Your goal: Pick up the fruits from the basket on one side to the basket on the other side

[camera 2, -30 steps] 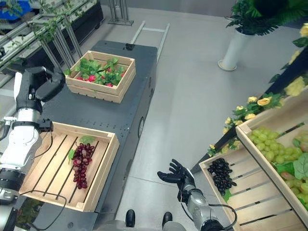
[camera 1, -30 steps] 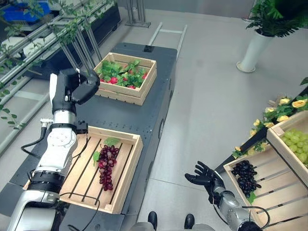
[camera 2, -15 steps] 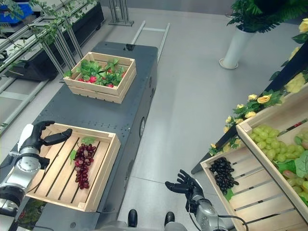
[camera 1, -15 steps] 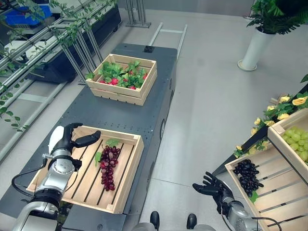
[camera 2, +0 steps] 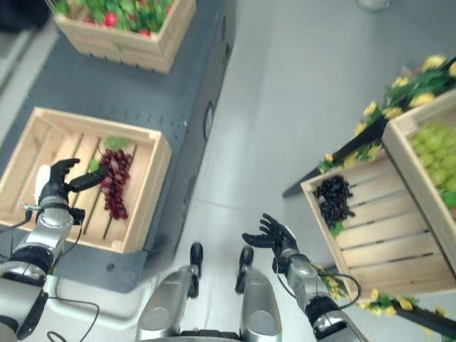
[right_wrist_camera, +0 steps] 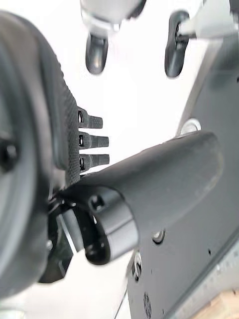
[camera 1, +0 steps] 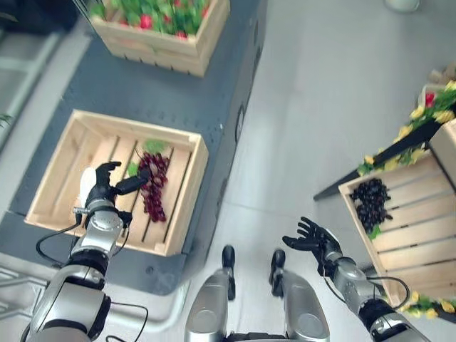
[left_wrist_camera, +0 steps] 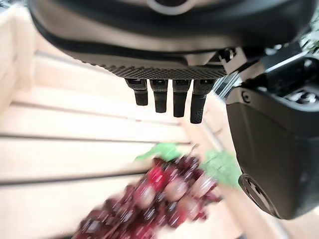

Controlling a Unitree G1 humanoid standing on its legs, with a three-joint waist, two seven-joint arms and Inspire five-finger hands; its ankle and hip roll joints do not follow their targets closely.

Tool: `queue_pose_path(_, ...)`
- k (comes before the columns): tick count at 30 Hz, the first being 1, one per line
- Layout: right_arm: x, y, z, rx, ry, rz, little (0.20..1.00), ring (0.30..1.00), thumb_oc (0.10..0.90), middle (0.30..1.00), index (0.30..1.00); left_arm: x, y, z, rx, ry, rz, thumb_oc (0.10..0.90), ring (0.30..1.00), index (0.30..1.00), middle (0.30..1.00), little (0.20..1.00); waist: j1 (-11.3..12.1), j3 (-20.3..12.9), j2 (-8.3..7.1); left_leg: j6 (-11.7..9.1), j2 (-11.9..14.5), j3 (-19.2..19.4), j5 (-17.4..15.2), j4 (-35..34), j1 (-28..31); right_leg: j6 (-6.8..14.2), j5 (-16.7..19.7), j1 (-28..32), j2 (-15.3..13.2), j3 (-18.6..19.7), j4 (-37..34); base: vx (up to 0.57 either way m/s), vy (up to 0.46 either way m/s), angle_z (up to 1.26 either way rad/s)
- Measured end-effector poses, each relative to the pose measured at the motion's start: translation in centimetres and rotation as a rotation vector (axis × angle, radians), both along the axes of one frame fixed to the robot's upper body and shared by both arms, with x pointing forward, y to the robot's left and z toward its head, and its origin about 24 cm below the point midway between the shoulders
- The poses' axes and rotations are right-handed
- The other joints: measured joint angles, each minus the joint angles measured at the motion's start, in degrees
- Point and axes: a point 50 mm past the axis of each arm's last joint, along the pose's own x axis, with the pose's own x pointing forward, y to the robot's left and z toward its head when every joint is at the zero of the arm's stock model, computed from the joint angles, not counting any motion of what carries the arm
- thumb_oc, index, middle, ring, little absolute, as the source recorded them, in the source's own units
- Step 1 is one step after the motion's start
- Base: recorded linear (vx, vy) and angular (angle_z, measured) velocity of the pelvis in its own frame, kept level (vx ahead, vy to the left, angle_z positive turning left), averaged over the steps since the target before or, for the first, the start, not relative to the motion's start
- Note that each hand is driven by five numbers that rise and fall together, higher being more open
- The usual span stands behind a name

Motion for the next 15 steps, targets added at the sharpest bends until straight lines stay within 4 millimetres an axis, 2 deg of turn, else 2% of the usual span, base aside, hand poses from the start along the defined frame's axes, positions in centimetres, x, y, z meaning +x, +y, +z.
queue_pose_path(4, -0.2, -0.2, -0.1, -0.005, 0.006, 0.001, 0.900, 0.900, 0.800, 0.900, 0.900, 0.3, -0.2, 0.3, -0.008, -0.015, 0.005, 0.800, 0.900, 0.900, 0.900, 0.900, -0.4, 0.3, -0.39, 0.2, 0.6, 0.1, -1.3, 3.2, -2.7, -0.2, -0.4, -2.0, 0.2, 0.1, 1.9, -0.04, 0.052, -0.03)
queue_pose_path(7, 0.0, -0.4, 0.1, -0.013, 0.000, 0.001, 0.900, 0.900, 0.800, 0.900, 0.900, 1.3, -0.3, 1.5, -0.012, -0.053, 0.020, 0.800, 0.900, 0.900, 0.900, 0.900, -0.6, 0.3, -0.51, 0.3, 0.8, -0.1, -1.7, 5.4, -6.1, -0.4, -0.6, -5.1, 0.2, 0.3, 3.7, -0.04, 0.062, 0.01)
queue_pose_path(11, 0.7, -0.6, 0.7, -0.020, -0.019, 0.006, 0.900, 0.900, 0.800, 0.900, 0.900, 2.5, -0.7, 3.7, -0.004, -0.133, 0.040, 0.800, 0.900, 0.900, 0.900, 0.900, -1.5, 0.6, -1.51, 0.3, 1.0, -0.5, -1.7, 7.8, -11.1, -0.6, -0.6, -9.7, 0.2, 0.3, 5.6, -0.02, 0.030, 0.04)
queue_pose_path(15, 1.0, -0.5, 1.0, -0.005, -0.029, 0.003, 0.900, 0.900, 0.800, 0.900, 0.900, 3.0, -0.7, 5.0, 0.004, -0.176, 0.073, 0.800, 0.900, 0.900, 0.900, 0.900, -2.7, 0.6, -2.84, 0.4, 1.2, -0.5, -1.8, 8.8, -14.0, -0.6, -0.6, -12.2, 0.4, 0.3, 6.1, -0.01, 0.004, 0.02)
